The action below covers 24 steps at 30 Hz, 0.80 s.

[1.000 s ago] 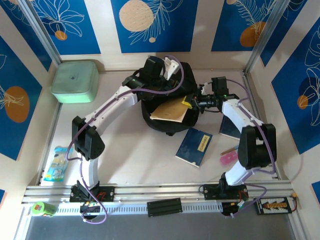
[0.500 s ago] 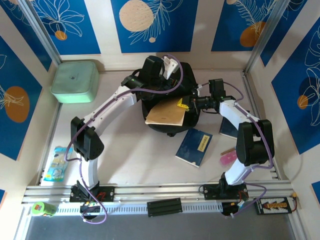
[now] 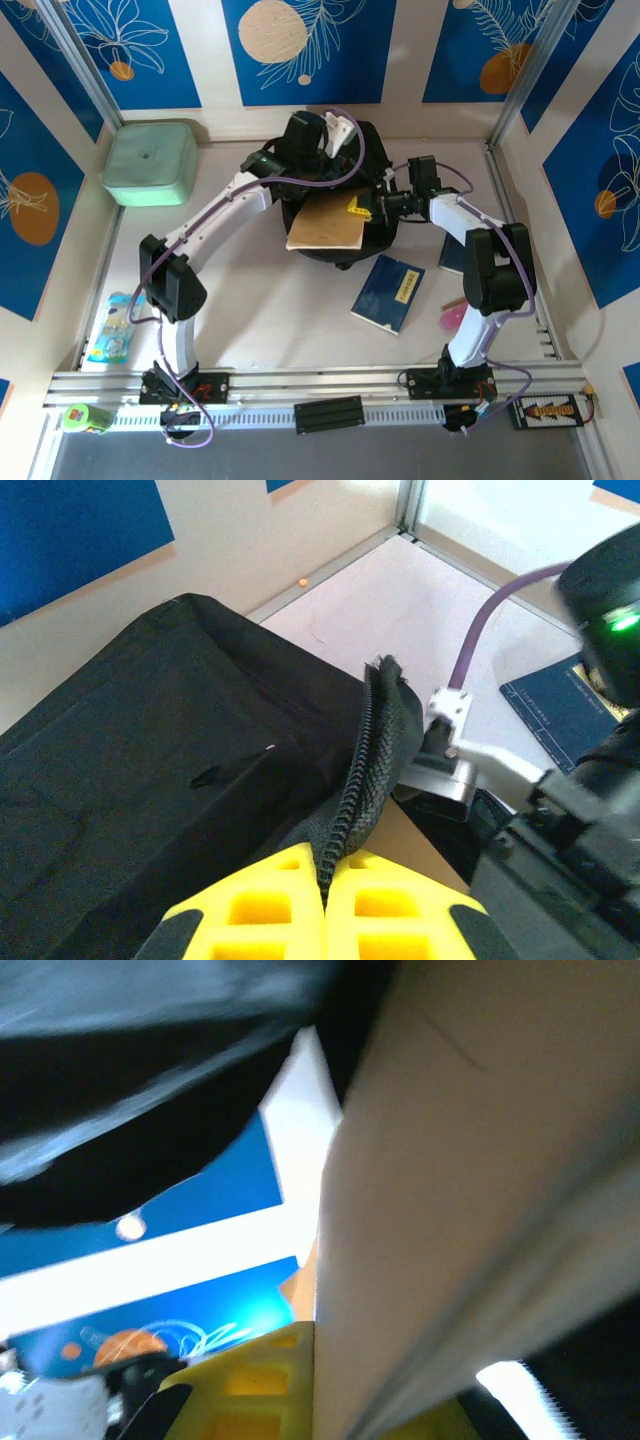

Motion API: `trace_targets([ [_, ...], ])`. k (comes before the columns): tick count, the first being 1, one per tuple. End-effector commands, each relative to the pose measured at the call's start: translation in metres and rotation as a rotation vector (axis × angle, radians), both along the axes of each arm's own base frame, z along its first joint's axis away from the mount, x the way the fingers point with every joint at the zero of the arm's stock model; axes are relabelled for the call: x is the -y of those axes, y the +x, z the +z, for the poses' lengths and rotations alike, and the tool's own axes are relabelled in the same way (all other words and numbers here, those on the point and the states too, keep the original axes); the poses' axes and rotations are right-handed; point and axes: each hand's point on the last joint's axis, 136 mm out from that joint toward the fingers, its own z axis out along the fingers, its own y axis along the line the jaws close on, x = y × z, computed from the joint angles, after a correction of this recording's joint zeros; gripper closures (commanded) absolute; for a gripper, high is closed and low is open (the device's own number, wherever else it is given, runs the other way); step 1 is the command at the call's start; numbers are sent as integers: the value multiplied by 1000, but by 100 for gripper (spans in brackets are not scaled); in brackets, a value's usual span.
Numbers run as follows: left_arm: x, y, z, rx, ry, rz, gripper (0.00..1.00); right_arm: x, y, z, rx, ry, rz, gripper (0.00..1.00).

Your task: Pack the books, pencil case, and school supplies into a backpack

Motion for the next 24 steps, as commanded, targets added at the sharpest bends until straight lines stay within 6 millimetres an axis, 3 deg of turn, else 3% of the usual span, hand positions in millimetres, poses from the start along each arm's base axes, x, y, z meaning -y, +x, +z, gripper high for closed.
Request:
trace_targets([
  [1,-5,-11,46,69,-91,2,100,29,-2,-40,-51,-189,-54,88],
  [5,-2,-14,27,18,-91,-11,100,51,0,-57,-19,-369,-111,69],
  [10,5,-16,8,-46,-87,-34,100,64,-13,-31,52,-484,-203,42],
  [12,12,-19,2,-77,-94,-68,100,73,-25,-22,56,-528,-264,38],
  [17,36,-30,-11,-160,-118,-165,100,102,-64,-23,-22,-645,-420,30],
  [20,50,-40,-17,-189,-118,-209,100,102,-84,-28,-45,-634,-449,26],
  [24,50,-45,-24,-200,-104,-203,100,109,-88,-41,-46,-685,-466,23],
])
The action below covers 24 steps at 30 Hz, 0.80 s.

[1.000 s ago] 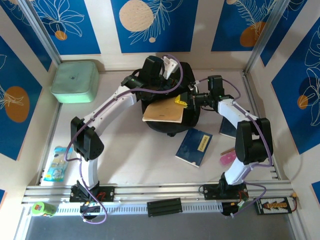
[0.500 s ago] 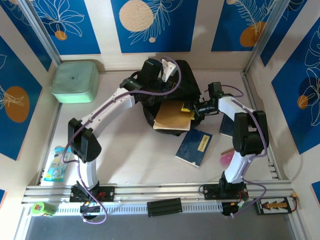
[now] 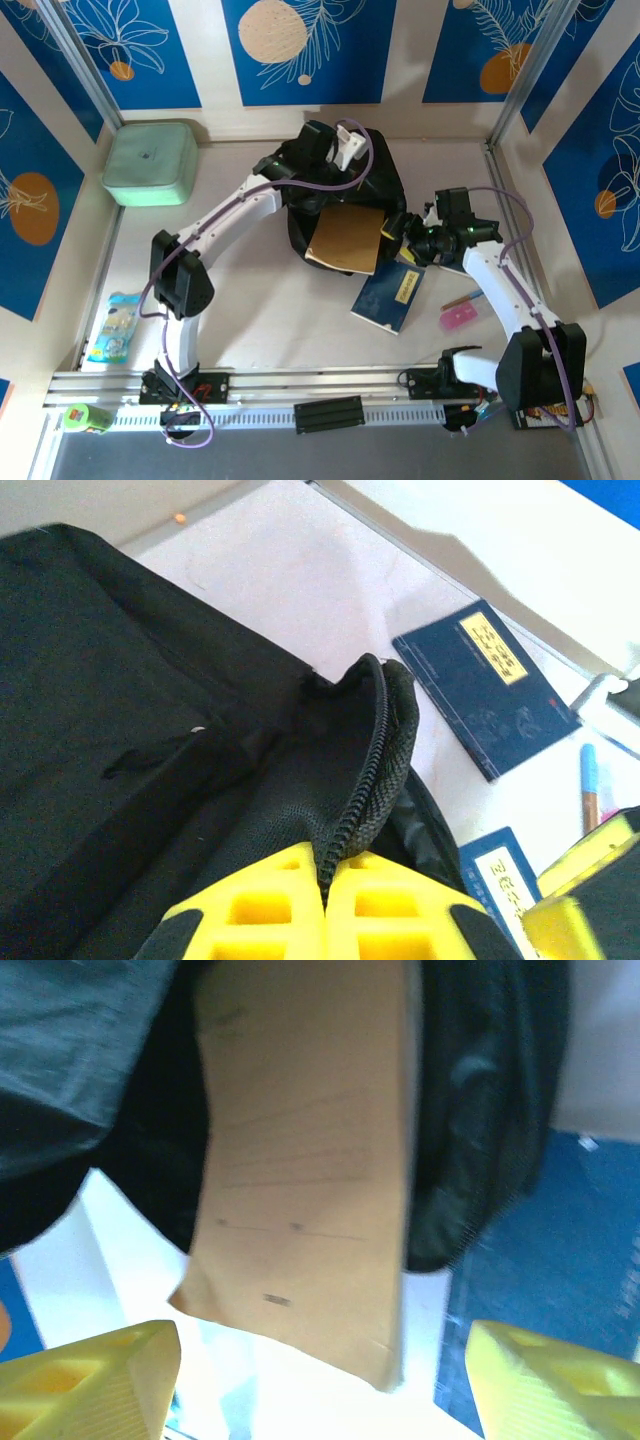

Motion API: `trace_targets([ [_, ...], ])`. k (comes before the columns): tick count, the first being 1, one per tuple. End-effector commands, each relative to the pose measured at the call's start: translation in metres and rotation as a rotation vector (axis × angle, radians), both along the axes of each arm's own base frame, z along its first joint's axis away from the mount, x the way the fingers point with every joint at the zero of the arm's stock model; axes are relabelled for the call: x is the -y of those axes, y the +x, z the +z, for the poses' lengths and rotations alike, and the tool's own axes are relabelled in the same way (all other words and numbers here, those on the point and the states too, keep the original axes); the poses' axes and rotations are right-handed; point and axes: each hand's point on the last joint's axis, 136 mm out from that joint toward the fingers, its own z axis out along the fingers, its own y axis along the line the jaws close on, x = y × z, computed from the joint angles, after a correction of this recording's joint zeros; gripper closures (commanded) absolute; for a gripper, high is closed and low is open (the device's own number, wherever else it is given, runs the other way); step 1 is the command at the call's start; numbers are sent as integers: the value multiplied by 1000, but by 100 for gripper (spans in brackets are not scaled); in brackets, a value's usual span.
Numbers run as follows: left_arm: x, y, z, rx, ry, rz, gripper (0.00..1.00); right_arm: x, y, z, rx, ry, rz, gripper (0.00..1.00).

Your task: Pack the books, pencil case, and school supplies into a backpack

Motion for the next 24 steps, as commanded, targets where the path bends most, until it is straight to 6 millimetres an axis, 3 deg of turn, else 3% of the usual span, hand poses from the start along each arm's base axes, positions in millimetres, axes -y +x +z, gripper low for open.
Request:
trace_targets([
  [1,8,-15,14,-9,-42,-36,100,13,-2,-21,-60,-67,-62,23],
  [4,-5,-18,14,2,-27,3,100,17,18,-34,-49,-91,-56,26],
  [9,-29,-33,18,9,-11,43,100,2,67,-53,3,-70,28,46],
  [13,-41,-42,15,-4,-3,69,100,-21,112,-45,144,-13,138,59],
  [17,-47,-39,7,-6,22,100,100,-30,144,-36,214,23,187,60],
  [20,-43,-32,9,7,34,100,100,-20,142,-33,176,-4,147,53],
  [22,-40,-25,13,24,43,100,100,-8,126,-33,120,-28,88,45],
  [24,-36,-17,14,34,55,99,100,0,97,-33,54,-26,25,40],
])
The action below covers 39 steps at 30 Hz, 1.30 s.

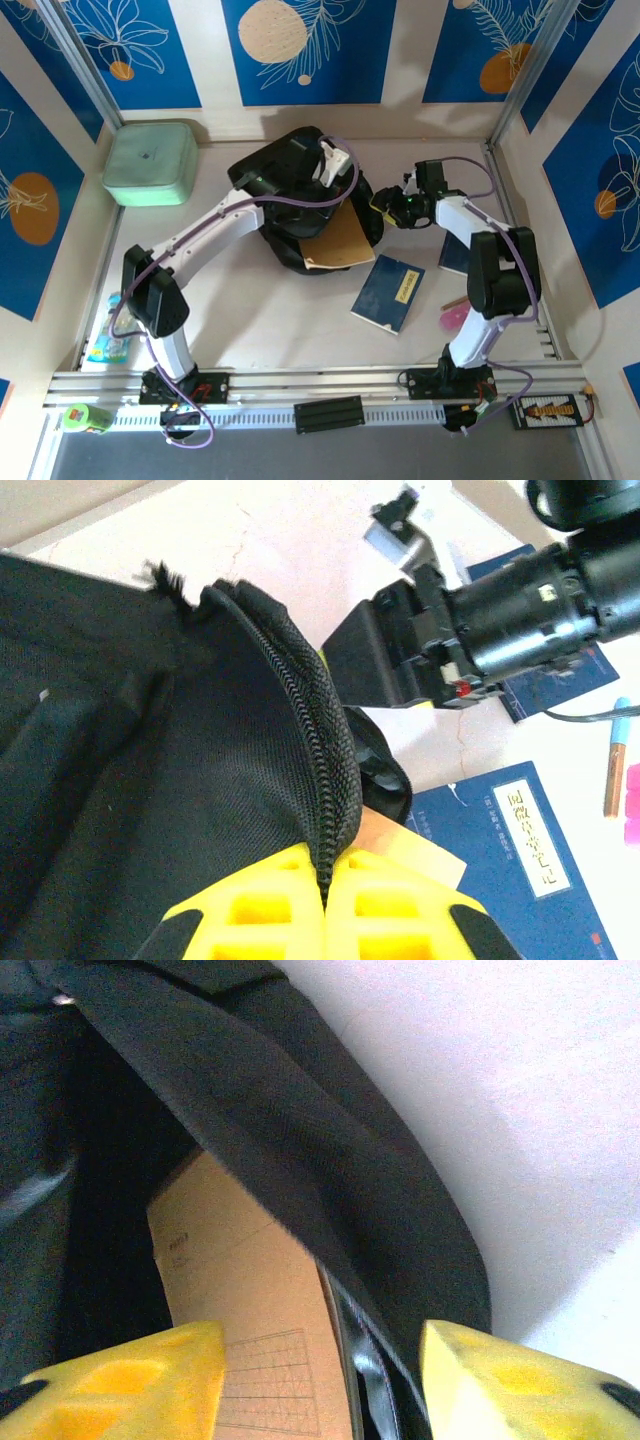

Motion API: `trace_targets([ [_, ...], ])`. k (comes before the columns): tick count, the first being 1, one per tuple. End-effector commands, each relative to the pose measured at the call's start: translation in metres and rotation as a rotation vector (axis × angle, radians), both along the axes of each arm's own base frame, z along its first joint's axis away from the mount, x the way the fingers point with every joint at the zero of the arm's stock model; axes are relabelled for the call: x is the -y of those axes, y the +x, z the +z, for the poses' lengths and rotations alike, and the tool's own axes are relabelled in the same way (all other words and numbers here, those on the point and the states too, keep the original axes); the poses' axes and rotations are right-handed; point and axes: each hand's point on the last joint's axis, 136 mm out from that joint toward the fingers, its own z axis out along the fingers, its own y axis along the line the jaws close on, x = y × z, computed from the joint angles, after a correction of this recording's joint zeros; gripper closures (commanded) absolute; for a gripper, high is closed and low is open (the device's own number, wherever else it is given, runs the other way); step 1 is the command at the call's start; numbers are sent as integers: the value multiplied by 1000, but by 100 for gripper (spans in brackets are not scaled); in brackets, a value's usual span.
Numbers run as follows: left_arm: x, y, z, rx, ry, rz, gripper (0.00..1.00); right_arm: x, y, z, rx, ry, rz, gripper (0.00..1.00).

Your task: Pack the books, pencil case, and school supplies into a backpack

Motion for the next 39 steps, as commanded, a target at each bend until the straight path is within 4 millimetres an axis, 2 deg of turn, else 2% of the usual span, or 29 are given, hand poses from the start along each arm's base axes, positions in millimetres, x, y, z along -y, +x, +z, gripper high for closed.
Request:
trace_targets([
  [1,11,14,22,60,-18,-12,100,12,-46,6,-100,12,-87,37],
  [3,16,18,21,60,-14,-20,100,10,-78,5,-155,42,-130,32],
  [6,20,23,19,57,-17,-28,100,2,-115,5,-213,118,-193,25],
  [10,22,25,17,53,-21,-36,100,-16,-138,-1,-272,188,-232,21],
  [14,25,22,15,40,-26,-48,100,-17,-147,-18,-313,159,-303,18],
  [17,26,21,15,34,-31,-55,100,-22,-140,-22,-277,194,-297,16],
  [22,26,18,19,34,-36,-63,100,-39,-105,-19,-150,264,-194,18],
  [25,25,18,20,31,-37,-61,100,-44,-92,-18,-127,291,-174,22],
  [28,24,16,21,30,-35,-65,100,-46,-86,-14,-112,287,-162,31],
  [30,23,16,19,30,-26,-65,100,-45,-86,-11,-103,278,-159,44],
  [33,22,16,19,31,-23,-63,100,-40,-91,-5,-99,228,-173,58],
  [39,23,17,18,28,-24,-62,100,-33,-97,-1,-101,160,-182,74],
])
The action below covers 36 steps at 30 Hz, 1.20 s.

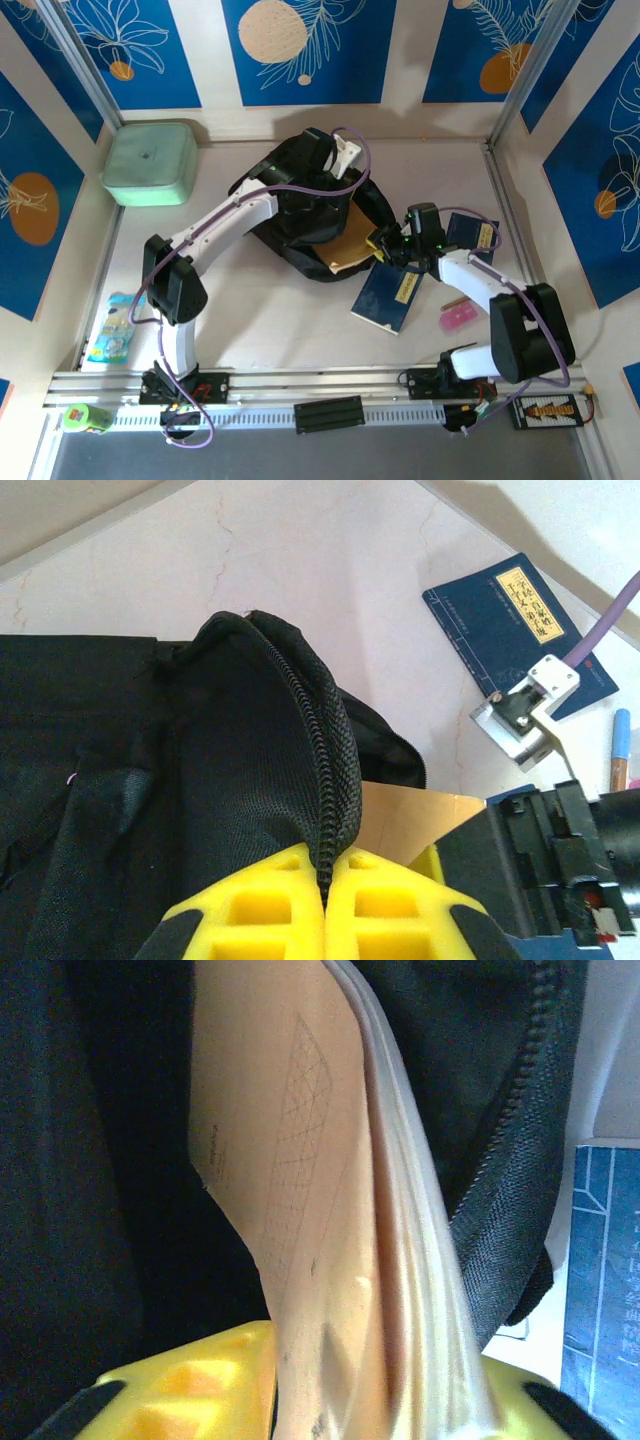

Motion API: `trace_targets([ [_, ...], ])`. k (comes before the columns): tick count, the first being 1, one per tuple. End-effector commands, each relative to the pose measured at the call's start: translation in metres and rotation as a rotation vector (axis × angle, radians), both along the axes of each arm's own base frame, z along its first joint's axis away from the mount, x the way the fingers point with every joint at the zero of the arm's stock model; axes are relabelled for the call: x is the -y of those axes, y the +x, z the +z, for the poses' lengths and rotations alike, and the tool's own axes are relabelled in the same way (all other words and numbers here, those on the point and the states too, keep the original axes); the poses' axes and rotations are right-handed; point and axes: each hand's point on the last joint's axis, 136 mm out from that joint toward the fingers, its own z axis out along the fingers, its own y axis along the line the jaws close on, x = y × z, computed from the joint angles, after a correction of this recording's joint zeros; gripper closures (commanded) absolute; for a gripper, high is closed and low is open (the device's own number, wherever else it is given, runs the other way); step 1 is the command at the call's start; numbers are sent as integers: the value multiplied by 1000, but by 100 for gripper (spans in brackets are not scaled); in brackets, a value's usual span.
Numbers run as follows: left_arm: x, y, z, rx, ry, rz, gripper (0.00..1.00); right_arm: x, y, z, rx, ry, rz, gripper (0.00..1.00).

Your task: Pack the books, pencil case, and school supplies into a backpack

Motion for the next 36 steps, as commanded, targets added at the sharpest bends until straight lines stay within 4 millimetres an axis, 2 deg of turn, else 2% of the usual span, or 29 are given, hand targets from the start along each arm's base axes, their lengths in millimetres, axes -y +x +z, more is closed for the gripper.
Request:
trace_targets([
  [1,1,1,22,32,-35,-18,100,1,1,6,2,-38,13,77],
  [3,1,1,23,36,-37,-17,100,-2,3,6,-17,-36,30,84],
  [9,-1,1,26,43,-32,-14,100,-6,4,0,-65,-56,33,88],
  [14,-1,1,28,43,-35,-12,100,-10,9,-5,-82,-27,24,75],
  [20,-2,1,37,56,-53,-5,100,-15,23,-11,-71,15,-15,73],
  [22,-4,2,41,63,-55,4,100,-14,27,-13,-68,-10,-16,78],
  [24,-8,3,46,74,-48,17,100,-12,28,-13,-69,-57,-5,91],
  [26,-14,6,50,87,-35,36,100,-4,27,-11,-52,-144,16,97],
  [29,-26,9,57,104,-28,58,100,5,24,-2,20,-267,96,100],
  [32,-34,12,65,123,-28,70,100,2,21,16,159,-314,215,100],
  [36,-42,15,74,142,-34,82,100,-12,20,55,375,-144,319,100],
])
